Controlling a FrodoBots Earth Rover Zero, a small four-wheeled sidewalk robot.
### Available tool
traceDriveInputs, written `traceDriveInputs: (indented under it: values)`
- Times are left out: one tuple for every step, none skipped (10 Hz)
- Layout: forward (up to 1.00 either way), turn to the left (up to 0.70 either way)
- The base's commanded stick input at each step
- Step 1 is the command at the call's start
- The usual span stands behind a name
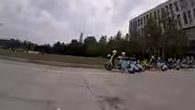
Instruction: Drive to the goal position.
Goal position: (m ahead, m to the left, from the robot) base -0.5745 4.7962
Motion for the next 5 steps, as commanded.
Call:
traceDriveInputs:
  values:
    - [0.00, 0.85]
    - [0.00, 0.85]
    - [0.00, 0.85]
    - [0.00, 0.85]
    - [0.00, 0.85]
